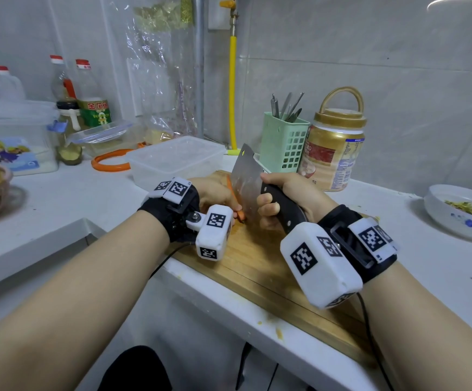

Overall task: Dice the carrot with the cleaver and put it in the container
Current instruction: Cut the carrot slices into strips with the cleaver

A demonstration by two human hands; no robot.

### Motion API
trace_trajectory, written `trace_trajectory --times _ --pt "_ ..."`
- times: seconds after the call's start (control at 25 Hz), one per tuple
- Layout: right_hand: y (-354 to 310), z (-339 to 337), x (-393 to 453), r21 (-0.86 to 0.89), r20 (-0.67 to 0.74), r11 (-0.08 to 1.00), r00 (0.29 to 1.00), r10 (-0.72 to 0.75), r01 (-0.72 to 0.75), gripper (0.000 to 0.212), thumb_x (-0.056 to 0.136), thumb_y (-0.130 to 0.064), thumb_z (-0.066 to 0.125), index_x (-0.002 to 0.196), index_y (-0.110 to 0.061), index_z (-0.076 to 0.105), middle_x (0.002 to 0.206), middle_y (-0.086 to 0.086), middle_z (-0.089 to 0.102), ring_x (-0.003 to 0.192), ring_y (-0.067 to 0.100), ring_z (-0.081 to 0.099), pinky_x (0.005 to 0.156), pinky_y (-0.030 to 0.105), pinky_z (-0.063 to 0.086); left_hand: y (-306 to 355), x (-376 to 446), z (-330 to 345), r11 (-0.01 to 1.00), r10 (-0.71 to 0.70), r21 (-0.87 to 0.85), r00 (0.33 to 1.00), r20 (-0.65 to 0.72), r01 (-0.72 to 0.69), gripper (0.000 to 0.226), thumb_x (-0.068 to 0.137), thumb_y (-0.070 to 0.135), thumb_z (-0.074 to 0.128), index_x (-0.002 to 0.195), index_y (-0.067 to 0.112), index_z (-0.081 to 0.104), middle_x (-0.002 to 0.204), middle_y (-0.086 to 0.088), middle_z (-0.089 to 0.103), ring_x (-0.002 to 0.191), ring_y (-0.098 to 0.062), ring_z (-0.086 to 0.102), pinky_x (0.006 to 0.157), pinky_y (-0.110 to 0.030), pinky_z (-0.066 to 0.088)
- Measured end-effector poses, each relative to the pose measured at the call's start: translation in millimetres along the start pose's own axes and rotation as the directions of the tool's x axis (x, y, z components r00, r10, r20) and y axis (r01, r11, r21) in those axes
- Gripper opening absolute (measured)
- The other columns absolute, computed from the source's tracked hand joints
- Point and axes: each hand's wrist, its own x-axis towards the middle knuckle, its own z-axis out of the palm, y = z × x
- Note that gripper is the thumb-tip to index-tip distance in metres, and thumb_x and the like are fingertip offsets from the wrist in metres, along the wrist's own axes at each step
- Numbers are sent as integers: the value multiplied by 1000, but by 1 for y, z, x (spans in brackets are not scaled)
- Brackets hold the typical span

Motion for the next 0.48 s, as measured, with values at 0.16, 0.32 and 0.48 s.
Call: trace_trajectory --times 0.16,0.32,0.48 --pt "2 -1 -2 0 9 1000 1000 -6 6 31 102 -30 37 76 -12 36 48 -2 38 32 10 35 52 23 22 -1 -4 2 999 35 2 999 -17 -35 14 92 1 58 79 0 63 59 -11 60 47 -17 58 46 -23 50" --pt "5 -2 -1 -40 11 999 1000 -2 2 32 101 -32 38 76 -13 36 49 -1 38 32 10 34 50 22 24 1 -7 3 994 67 86 996 -65 -61 12 89 2 61 77 4 65 53 -6 63 48 -15 59 49 -20 49" --pt "7 -3 -1 -51 18 998 999 -29 30 32 101 -32 39 75 -12 39 50 -1 39 32 10 34 50 23 24 1 -9 3 996 70 61 995 -77 -65 18 88 -1 61 72 2 68 54 -9 63 48 -16 60 50 -21 52"
